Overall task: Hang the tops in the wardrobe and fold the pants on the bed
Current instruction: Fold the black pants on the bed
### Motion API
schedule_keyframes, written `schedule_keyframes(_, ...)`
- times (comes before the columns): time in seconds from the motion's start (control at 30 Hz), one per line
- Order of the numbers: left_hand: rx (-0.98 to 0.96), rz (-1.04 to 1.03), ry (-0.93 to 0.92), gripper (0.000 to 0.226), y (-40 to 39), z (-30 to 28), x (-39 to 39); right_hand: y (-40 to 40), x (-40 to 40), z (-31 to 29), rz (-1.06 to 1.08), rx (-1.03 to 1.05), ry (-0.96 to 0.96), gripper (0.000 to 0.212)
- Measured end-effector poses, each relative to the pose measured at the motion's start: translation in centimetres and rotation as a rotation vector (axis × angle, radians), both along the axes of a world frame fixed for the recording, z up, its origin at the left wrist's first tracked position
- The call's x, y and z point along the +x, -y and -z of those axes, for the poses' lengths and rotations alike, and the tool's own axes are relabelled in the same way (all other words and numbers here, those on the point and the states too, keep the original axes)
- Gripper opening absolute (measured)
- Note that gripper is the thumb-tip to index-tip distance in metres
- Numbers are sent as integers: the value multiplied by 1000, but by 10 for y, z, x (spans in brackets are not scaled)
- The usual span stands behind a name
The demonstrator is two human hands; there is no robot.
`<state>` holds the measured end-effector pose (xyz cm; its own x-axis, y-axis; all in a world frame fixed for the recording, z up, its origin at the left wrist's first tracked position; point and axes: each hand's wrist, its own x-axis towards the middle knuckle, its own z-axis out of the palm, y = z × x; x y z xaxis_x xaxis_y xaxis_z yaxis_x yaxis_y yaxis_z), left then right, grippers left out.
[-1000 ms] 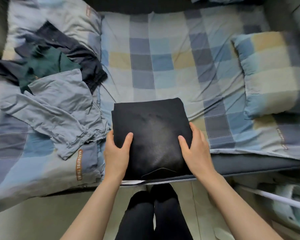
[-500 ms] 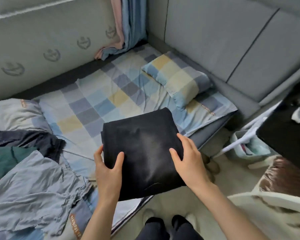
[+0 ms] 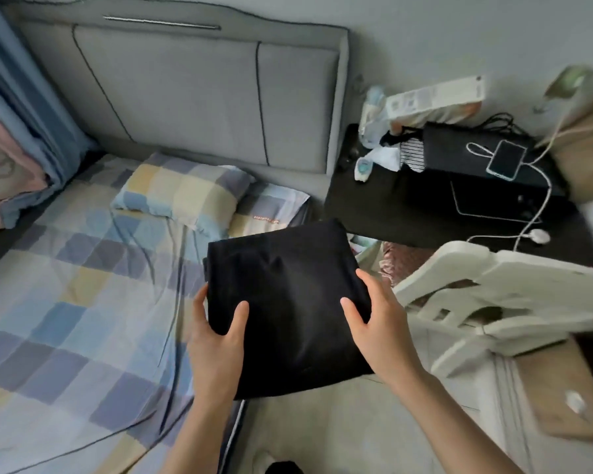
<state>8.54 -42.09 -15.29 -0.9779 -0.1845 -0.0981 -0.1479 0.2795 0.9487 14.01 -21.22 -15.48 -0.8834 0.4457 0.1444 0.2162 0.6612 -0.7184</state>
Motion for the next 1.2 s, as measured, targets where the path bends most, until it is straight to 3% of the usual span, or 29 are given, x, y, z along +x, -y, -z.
schedule_keyframes(0.43, 35, 486, -41, 60, -275, 3, 127, -231, 206, 3, 453, 15, -10, 49)
schedule_keyframes(0.63, 69, 724, -27, 61, -358, 4, 162, -282, 270, 4, 724, 8, -36, 47)
schedule_keyframes(0.83, 103, 1097, -8, 59, -444, 12, 177, -319, 317, 15, 1021, -43, 38, 47)
schedule_keyframes(1.2, 88, 1657, 79, 57, -575, 42, 195, -341, 355, 35, 1506, -104, 87, 48)
